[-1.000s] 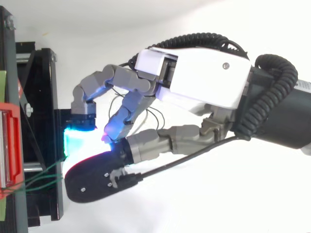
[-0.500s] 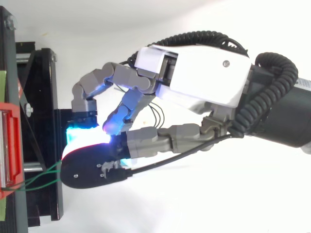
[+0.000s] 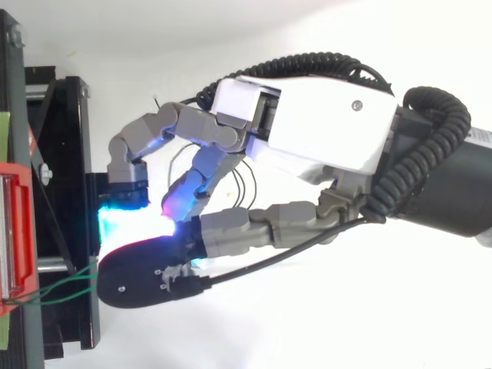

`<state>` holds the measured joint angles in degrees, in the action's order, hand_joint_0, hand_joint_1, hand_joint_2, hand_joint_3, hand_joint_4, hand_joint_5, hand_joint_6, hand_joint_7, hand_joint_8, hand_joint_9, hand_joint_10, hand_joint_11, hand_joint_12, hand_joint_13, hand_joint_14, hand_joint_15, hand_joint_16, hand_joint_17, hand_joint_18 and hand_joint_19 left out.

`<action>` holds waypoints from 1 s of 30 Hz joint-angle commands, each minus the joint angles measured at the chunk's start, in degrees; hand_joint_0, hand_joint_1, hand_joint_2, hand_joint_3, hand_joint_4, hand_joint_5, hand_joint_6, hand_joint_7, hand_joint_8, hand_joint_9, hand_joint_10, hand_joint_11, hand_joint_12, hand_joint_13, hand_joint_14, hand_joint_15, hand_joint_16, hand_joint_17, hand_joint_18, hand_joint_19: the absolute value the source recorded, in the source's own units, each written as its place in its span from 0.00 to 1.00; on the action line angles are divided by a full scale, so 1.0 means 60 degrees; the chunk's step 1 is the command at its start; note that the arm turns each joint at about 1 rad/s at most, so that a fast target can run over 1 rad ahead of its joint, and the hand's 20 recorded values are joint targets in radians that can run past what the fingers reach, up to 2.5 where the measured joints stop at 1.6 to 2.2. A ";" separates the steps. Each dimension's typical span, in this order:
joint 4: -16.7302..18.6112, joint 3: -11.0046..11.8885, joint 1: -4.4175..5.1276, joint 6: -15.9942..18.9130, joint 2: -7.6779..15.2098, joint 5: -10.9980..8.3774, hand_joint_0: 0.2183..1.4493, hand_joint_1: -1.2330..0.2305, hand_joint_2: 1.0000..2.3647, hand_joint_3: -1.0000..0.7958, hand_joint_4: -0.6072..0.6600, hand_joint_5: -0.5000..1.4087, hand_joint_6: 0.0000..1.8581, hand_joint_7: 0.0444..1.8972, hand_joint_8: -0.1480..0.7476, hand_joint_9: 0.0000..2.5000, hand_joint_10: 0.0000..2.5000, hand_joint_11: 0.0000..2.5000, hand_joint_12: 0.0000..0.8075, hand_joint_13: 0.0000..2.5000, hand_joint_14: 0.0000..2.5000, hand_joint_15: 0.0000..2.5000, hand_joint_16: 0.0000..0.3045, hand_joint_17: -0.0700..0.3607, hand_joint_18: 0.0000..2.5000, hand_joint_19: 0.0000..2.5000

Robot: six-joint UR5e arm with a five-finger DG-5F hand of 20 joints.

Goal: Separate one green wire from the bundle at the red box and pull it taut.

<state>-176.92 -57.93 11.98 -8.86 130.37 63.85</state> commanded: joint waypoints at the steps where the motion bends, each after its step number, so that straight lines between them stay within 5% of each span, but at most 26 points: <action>1: -0.0001 -0.0013 -0.0005 0.0011 -0.0005 -0.0007 0.33 0.32 0.02 0.48 0.37 0.17 0.47 0.53 0.49 0.44 0.01 0.50 0.45 0.34 0.01 0.25 0.16 0.42 0.35 0.19; 8: 0.0013 -0.0013 -0.0034 -0.0018 -0.0005 0.0022 0.33 0.29 0.02 0.49 0.28 0.17 0.46 0.57 0.43 0.37 0.01 0.29 0.41 0.28 0.01 0.16 0.16 0.41 0.33 0.17; 17: 0.0072 -0.0013 -0.0049 -0.0018 0.0010 -0.0007 0.32 0.29 0.02 0.55 0.25 0.18 0.46 0.61 0.41 0.36 0.01 0.26 0.40 0.25 0.00 0.13 0.15 0.41 0.32 0.16; 20: 0.0204 -0.0291 -0.0049 0.0026 -0.0005 0.0008 0.32 0.29 0.02 0.55 0.26 0.18 0.46 0.61 0.40 0.34 0.00 0.21 0.40 0.24 0.00 0.10 0.15 0.40 0.31 0.15; 25: 0.0629 -0.0599 -0.0049 0.0099 0.0010 -0.0036 0.32 0.29 0.02 0.53 0.26 0.18 0.46 0.59 0.35 0.19 0.00 0.01 0.37 0.16 0.00 0.02 0.15 0.39 0.26 0.10; 29: 0.0702 -0.0628 -0.0049 0.0055 0.0010 -0.0095 0.33 0.28 0.02 0.51 0.25 0.18 0.45 0.61 0.35 0.15 0.00 0.00 0.36 0.13 0.00 0.00 0.15 0.39 0.24 0.08; 30: 0.0673 -0.0628 -0.0049 -0.0047 -0.0005 -0.0329 0.33 0.28 0.02 0.50 0.25 0.18 0.45 0.61 0.34 0.13 0.00 0.00 0.36 0.13 0.00 0.00 0.15 0.39 0.23 0.07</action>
<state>-173.02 -61.53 11.69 -8.48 130.40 63.25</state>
